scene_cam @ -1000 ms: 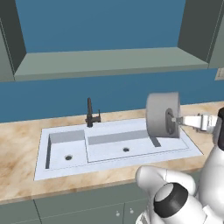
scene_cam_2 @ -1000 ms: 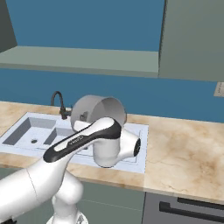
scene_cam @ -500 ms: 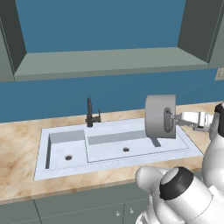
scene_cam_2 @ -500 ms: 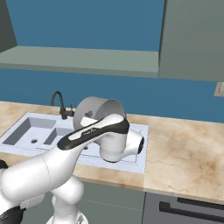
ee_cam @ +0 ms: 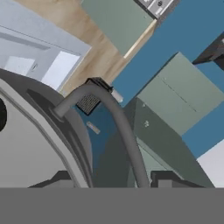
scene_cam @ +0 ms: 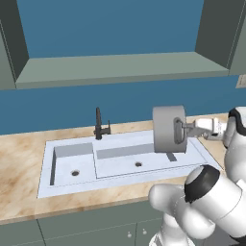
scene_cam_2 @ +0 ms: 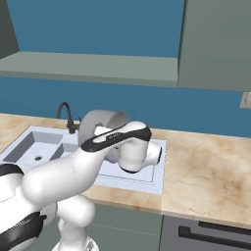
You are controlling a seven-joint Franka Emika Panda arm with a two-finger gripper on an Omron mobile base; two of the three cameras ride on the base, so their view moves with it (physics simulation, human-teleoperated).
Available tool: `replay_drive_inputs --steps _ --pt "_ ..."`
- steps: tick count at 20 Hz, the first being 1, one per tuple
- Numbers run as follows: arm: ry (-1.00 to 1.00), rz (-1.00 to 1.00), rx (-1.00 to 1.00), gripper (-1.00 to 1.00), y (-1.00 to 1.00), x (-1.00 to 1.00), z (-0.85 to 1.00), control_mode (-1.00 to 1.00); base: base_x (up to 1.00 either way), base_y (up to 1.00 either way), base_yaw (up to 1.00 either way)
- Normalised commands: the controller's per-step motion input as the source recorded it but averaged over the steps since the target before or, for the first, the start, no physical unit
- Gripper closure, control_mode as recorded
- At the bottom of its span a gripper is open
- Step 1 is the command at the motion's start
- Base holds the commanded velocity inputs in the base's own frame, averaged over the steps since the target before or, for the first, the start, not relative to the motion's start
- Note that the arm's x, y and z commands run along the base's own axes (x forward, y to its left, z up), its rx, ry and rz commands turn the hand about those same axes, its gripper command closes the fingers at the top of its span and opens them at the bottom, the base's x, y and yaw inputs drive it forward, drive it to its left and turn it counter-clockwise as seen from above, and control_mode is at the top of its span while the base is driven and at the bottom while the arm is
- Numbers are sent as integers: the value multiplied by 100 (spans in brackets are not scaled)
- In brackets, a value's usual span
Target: Dump the squash from the pot into the sink. Then turn on the water and wash the squash. Then turn off the water and put the squash back in the pot.
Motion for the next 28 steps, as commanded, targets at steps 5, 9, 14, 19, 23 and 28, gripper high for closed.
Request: replay_drive_inputs --steps 5,9,14,19,23,28 --pt "26 0 24 100 41 0 56 -100 0 0 0" --pt "24 0 21 100 47 3 38 -100 0 0 0" --pt "26 -2 16 100 42 14 24 -100 0 0 0" --pt "23 -4 13 100 14 23 32 -100 0 0 0" --pt "21 -6 9 100 0 32 39 -100 0 0 0" --pt "24 -4 6 100 0 11 31 -100 0 0 0"
